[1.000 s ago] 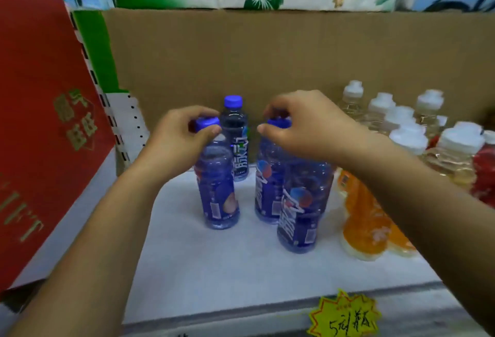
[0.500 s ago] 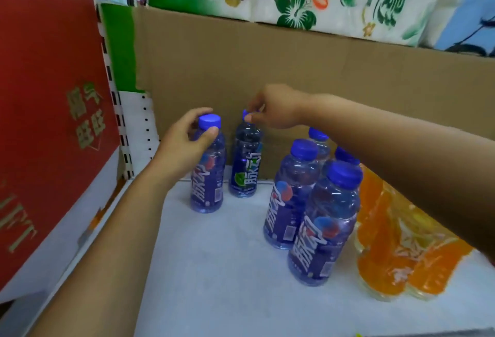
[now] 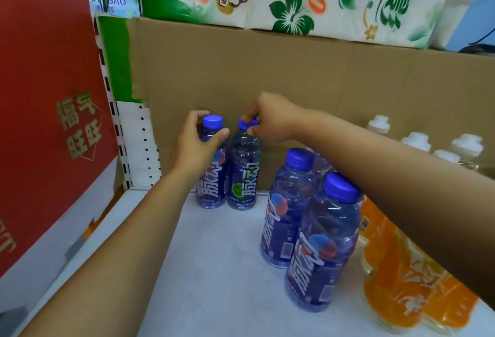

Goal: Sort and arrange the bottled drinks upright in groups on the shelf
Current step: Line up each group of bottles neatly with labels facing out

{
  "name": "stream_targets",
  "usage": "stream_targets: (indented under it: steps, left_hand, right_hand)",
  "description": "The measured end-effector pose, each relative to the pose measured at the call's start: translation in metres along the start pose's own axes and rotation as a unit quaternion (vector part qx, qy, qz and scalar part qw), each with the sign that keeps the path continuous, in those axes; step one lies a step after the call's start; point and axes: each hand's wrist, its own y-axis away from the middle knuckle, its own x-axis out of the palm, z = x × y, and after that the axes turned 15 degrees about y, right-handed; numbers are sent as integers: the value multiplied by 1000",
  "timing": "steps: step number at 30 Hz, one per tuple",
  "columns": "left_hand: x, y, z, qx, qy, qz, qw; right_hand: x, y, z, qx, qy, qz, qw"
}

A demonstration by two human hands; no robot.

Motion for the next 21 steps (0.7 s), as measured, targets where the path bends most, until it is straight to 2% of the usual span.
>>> stream_targets:
  steps: [4, 9, 12, 14, 17, 21]
  left_hand:
    - [-3, 17, 9, 25, -34, 19, 999]
    - [-19, 54, 23, -10, -97, 2, 995]
    - [-29, 84, 41, -10, -133, -8, 991]
    - [-30, 99, 48, 10, -115, 3, 993]
    - [-17, 112, 42, 17, -40, 87, 995]
    - [1, 126, 29, 6, 46, 232, 972]
  right_hand:
    - [-13, 14, 3, -5, 9, 53, 999]
    - [-42, 44, -6, -5, 6, 149, 989]
    - [-49, 66, -14, -17, -10, 235, 972]
    - [-50, 78, -17, -17, 4, 288, 957]
    - [-48, 85, -16, -21, 76, 278, 957]
    - [-48, 86, -11, -62, 0, 235, 970]
